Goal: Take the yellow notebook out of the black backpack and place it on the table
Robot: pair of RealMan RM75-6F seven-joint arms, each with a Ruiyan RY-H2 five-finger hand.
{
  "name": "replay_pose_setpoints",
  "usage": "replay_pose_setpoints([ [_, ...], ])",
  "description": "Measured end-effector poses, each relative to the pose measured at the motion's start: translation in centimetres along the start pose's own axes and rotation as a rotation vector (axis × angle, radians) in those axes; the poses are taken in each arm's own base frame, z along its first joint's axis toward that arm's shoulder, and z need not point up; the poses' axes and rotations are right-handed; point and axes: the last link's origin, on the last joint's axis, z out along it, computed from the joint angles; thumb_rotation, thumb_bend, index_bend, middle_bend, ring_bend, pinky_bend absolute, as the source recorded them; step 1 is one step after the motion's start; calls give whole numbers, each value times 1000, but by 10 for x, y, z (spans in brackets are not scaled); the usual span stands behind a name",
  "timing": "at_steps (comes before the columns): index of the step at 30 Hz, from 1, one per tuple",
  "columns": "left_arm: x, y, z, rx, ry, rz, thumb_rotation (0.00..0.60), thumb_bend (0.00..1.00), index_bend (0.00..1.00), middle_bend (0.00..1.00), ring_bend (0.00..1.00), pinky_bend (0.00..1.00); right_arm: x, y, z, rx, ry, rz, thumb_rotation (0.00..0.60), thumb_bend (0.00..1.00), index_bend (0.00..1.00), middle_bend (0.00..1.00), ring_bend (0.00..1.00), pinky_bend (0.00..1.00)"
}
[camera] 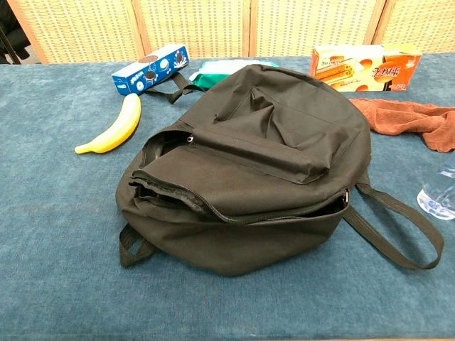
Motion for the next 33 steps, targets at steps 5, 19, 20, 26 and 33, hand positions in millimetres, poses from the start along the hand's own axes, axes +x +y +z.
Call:
replay_pose_setpoints([
  [5, 2, -2, -1, 23, -16, 2, 600, 121, 0, 0, 0, 21, 3, -1, -1, 1, 7, 1, 600, 0, 157, 0, 0, 0],
  [19, 2, 4, -5, -22, -60, 3, 600, 119, 0, 0, 0, 0, 1, -52, 20, 288, -151, 231, 600, 0, 156, 0, 0, 0],
  [20, 2, 4, -5, -24, -62, 1, 600, 120, 0, 0, 0, 0, 1, -59, 22, 316, -174, 253, 600, 0, 156, 0, 0, 0],
  [26, 0, 5, -3, -28, -66, 1, 600, 120, 0, 0, 0, 0, -2, -108, 37, 504, -331, 325, 600, 0, 157, 0, 0, 0],
  [33, -7, 6, -1, -22, -86, 12, 600, 120, 0, 0, 0, 0, -18, -157, 51, 626, -439, 317, 600, 0, 156, 0, 0, 0],
])
